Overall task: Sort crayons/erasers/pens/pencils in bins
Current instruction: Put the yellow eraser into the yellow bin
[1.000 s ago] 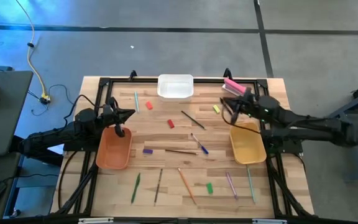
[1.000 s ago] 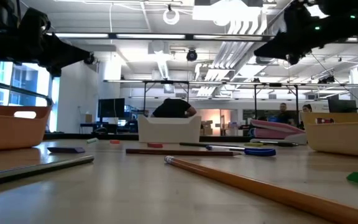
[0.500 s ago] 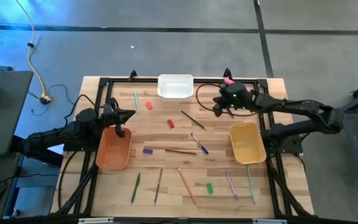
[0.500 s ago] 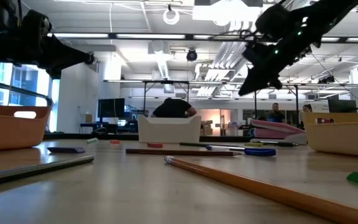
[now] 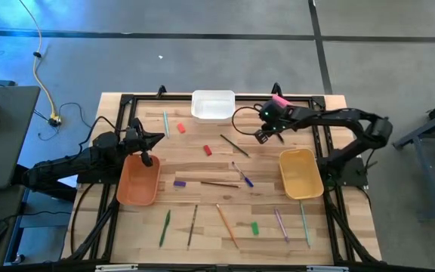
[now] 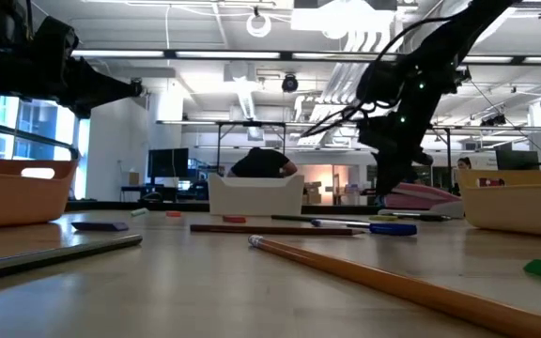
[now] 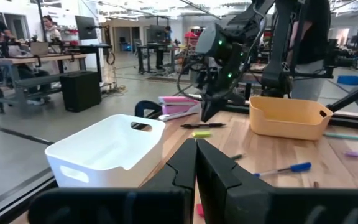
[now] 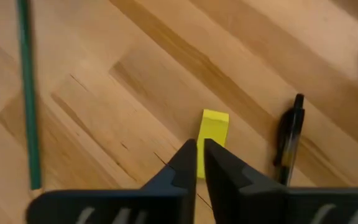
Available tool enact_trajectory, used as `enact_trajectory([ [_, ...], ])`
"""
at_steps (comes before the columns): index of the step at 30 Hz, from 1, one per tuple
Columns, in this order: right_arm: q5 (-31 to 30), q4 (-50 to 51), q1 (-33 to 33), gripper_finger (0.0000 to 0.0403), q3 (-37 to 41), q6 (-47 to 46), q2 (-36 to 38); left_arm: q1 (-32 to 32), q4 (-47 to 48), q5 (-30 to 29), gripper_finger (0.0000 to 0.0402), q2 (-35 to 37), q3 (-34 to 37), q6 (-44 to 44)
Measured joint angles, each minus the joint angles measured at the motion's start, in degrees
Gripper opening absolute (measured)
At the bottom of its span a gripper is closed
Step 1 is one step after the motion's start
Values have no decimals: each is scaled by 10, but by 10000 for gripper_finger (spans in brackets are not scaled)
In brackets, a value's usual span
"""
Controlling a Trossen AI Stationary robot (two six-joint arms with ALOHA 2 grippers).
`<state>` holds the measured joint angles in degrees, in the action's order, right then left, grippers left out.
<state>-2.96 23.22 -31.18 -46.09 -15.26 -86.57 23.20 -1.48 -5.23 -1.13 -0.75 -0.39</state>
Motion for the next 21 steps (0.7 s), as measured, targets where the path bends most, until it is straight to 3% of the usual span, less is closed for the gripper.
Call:
enact_trajectory([
  [10,-27,51,-3,143,-53,-29,-61,0,0,0,0,0,0,0],
  [21,-18,40,-21,148,-58,-44,-120,0,4,1,0,0,0,-4],
])
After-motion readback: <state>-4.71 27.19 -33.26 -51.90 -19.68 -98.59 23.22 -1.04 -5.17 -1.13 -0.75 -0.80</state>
